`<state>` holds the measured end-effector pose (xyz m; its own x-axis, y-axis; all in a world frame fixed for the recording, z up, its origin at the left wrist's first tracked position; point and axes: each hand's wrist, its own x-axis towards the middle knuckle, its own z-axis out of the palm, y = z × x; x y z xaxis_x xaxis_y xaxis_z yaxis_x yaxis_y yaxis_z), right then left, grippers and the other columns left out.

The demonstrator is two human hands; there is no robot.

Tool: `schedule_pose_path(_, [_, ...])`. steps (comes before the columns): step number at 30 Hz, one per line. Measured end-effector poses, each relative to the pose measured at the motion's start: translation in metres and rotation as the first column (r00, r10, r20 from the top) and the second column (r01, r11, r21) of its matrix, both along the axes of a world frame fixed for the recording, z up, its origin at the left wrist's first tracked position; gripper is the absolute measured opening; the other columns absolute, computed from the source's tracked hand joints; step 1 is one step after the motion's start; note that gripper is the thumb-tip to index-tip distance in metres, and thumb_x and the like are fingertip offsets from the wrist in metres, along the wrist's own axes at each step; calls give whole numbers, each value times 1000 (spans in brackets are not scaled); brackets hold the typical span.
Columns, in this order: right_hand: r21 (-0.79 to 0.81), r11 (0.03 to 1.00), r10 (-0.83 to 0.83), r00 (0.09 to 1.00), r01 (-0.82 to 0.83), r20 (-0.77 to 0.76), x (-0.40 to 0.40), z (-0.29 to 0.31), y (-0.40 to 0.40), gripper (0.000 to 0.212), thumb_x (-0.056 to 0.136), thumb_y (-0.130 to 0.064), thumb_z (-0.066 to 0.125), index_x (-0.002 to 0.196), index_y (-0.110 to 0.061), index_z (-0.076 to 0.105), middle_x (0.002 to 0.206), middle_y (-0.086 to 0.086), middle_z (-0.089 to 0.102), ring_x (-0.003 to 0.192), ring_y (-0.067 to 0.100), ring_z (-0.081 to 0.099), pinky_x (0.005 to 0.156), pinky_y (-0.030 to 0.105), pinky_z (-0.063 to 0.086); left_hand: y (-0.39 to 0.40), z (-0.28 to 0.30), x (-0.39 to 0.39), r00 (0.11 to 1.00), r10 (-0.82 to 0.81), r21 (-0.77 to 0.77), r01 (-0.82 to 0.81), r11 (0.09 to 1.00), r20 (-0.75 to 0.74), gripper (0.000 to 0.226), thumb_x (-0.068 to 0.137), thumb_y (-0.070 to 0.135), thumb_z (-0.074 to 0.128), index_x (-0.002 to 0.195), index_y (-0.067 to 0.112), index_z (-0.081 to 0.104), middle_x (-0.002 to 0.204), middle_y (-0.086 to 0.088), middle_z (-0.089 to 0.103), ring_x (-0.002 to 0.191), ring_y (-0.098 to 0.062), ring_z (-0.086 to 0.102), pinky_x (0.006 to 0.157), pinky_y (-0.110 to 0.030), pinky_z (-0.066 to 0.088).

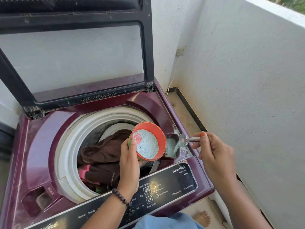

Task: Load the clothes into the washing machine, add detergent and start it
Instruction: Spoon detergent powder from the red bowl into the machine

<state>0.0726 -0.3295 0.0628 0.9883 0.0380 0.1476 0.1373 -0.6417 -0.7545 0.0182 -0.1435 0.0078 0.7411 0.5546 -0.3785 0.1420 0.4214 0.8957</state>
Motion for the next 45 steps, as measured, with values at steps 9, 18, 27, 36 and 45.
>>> schedule_pose_path(9, [13, 1000, 5, 1000, -5, -4, 2, -3, 1, 26, 100, -28, 41, 92, -29, 65, 67, -14, 69, 54, 4, 60, 45, 11, 38, 1, -1, 0, 1000, -22, 11, 22, 1000, -8, 25, 101, 38, 41, 120, 26, 54, 118, 8, 60, 106, -6, 60, 72, -23, 53])
schedule_pose_path(18, [42, 998, 57, 996, -54, -74, 4, -6, 0, 28, 97, -37, 41, 98, -31, 68, 69, -16, 70, 49, 18, 61, 48, 38, 52, 0, -1, 0, 1000, -29, 20, 29, 999, -2, 21, 100, 39, 41, 114, 30, 54, 116, 8, 60, 106, -6, 60, 74, -25, 52])
schedule_pose_path(27, [336, 921, 224, 974, -198, -40, -4, -8, 12, 26, 98, -28, 46, 107, -27, 70, 84, -9, 74, 53, 15, 63, 46, 28, 49, 1, -5, 0, 1000, -20, 18, 20, 1000, -7, 28, 101, 36, 42, 122, 23, 54, 113, 7, 62, 93, 3, 65, 64, -17, 55])
schedule_pose_path(36, [556, 816, 371, 882, -158, -292, -10, -17, 27, 31, 97, -31, 42, 107, -16, 68, 85, 6, 76, 54, 20, 60, 46, 22, 46, 1, -7, 0, 998, -48, 5, 48, 999, -44, 30, 100, 43, 42, 113, 25, 62, 114, -3, 68, 108, -19, 65, 88, -47, 57])
schedule_pose_path(45, [665, 738, 490, 769, -115, -410, -2, -13, 14, 37, 94, -32, 45, 103, -5, 69, 79, 16, 72, 57, 20, 56, 48, 22, 43, 2, -9, 0, 992, -95, -2, 95, 995, -89, 39, 100, 46, 38, 118, 23, 63, 117, -4, 68, 113, -20, 63, 88, -43, 56])
